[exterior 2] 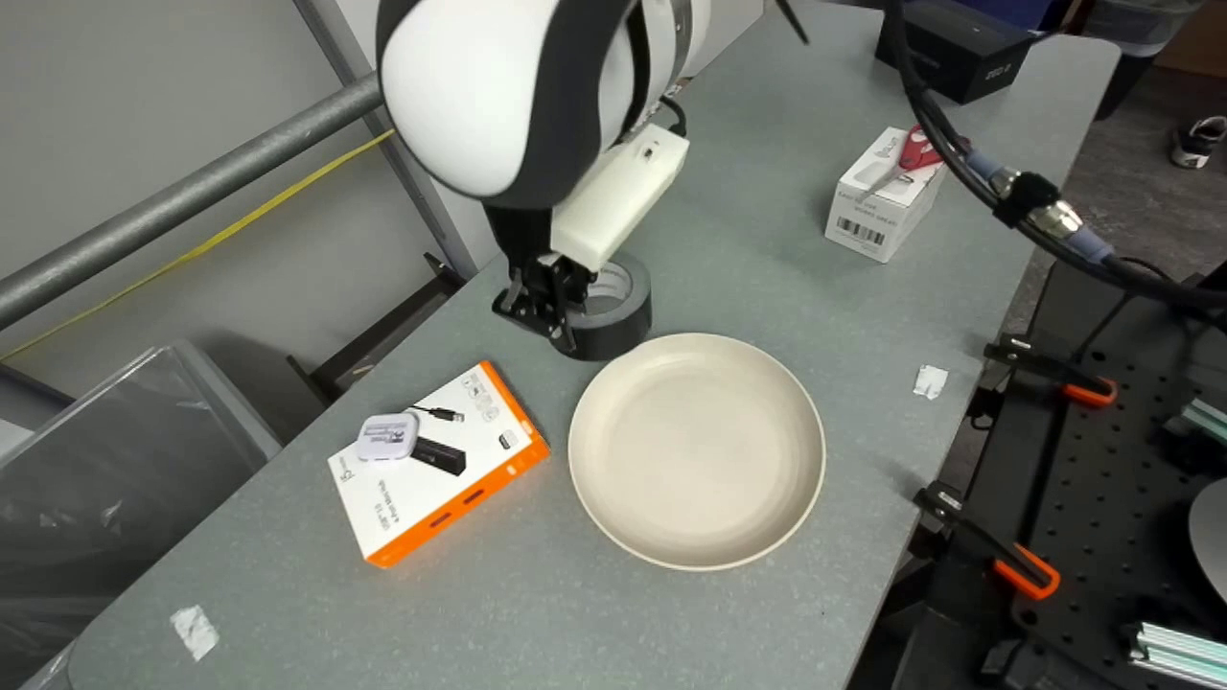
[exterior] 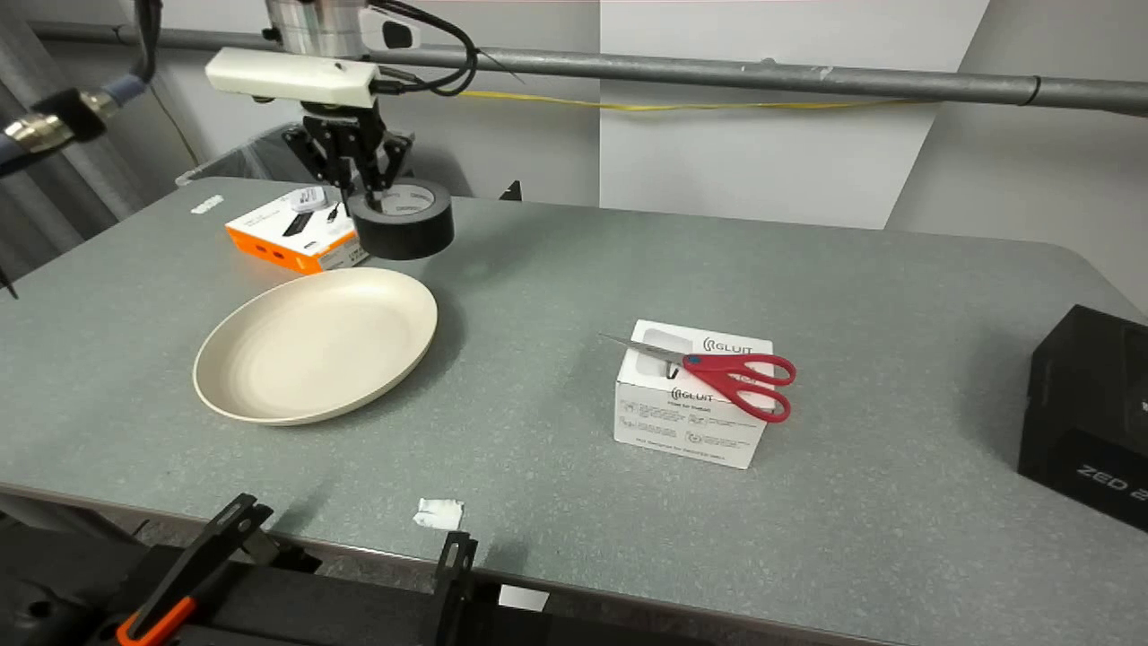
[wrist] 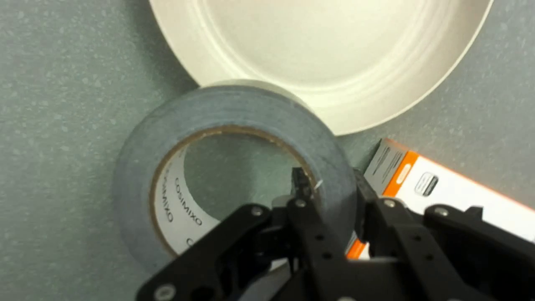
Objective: Place the black masking tape on the white plate
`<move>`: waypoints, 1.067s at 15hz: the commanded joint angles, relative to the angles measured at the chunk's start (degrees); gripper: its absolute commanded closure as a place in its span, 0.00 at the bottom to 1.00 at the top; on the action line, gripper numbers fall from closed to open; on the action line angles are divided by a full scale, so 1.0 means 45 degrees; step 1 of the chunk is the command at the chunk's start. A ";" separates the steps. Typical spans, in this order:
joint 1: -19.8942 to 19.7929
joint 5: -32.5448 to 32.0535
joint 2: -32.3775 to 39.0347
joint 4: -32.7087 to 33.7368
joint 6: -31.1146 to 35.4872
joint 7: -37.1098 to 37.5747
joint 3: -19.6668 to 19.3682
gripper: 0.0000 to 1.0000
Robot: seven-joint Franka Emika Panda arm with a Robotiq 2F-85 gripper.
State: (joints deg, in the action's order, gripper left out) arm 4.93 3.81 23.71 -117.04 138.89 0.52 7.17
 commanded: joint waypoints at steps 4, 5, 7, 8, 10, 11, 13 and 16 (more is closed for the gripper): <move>0.1583 -0.1077 -0.1516 -0.2644 0.0798 0.0174 0.0596 0.94; 0.1773 -0.1226 -0.1542 -0.2925 0.0970 0.0308 0.0648 0.94; 0.2046 -0.1420 -0.1354 -0.3316 0.1389 0.0468 0.0719 0.94; 0.2137 -0.1510 -0.1175 -0.3459 0.1763 0.0522 0.0694 0.94; 0.2278 -0.1713 -0.0942 -0.3693 0.2271 0.0737 0.0537 0.94; 0.2317 -0.1845 -0.0840 -0.3786 0.2494 0.0846 0.0458 0.94; 0.2432 -0.2137 -0.0605 -0.3889 0.2723 0.1170 0.0245 0.94; 0.2528 -0.2472 -0.0228 -0.3809 0.2807 0.1490 -0.0023 0.94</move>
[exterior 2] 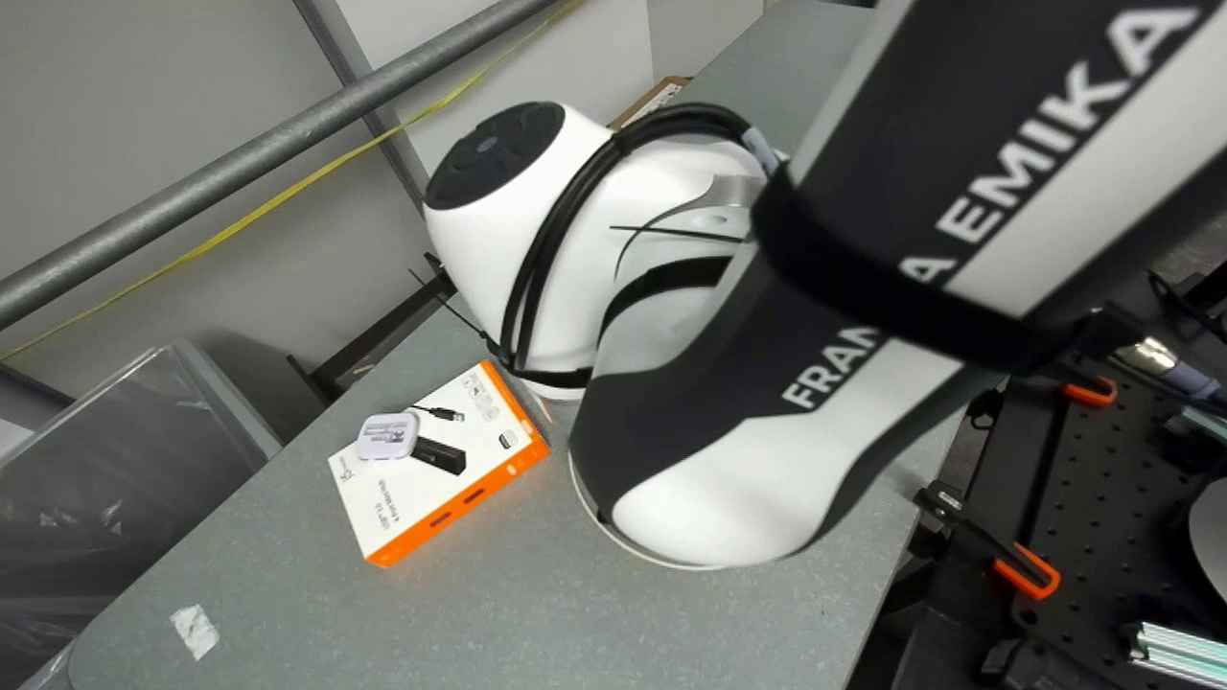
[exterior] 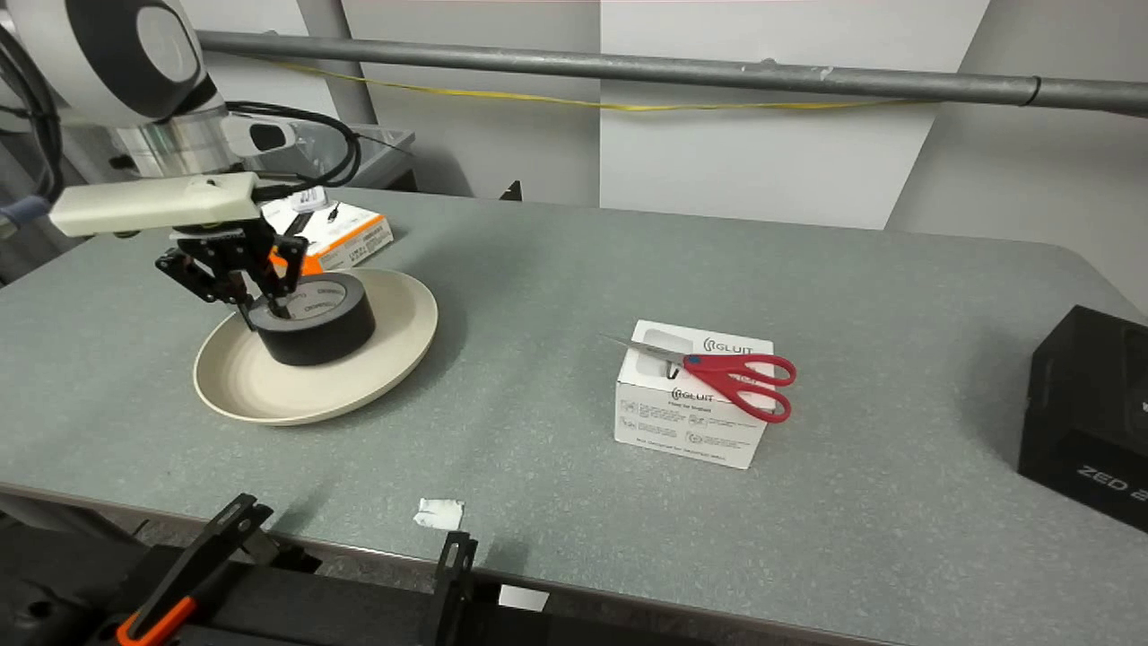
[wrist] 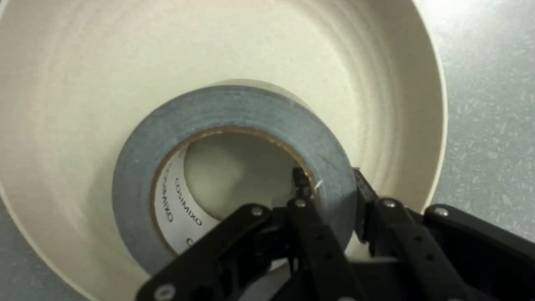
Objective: Place the black masking tape on the white plate
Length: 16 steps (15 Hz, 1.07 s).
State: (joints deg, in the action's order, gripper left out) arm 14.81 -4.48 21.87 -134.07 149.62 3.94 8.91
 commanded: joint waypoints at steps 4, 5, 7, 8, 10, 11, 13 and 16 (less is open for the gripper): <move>0.0406 -0.0713 0.0205 0.0014 0.0424 0.0940 -0.0508 0.49; 0.0422 -0.0714 0.0168 -0.0010 0.0400 0.0972 -0.0530 0.42; 0.0348 -0.0619 0.0037 -0.0098 0.0395 0.0835 -0.0460 0.28; 0.0308 -0.0574 -0.0028 -0.0143 0.0428 0.0765 -0.0424 0.19; 0.0196 -0.0440 -0.0102 -0.0152 0.0433 0.0595 -0.0337 0.06; 0.0171 -0.0419 -0.0141 -0.0154 0.0445 0.0562 -0.0325 0.01; 0.0123 -0.0373 -0.0179 -0.0101 0.0362 0.0478 -0.0291 0.00; 0.0100 -0.0261 -0.0032 0.0058 0.0028 0.0434 -0.0222 0.00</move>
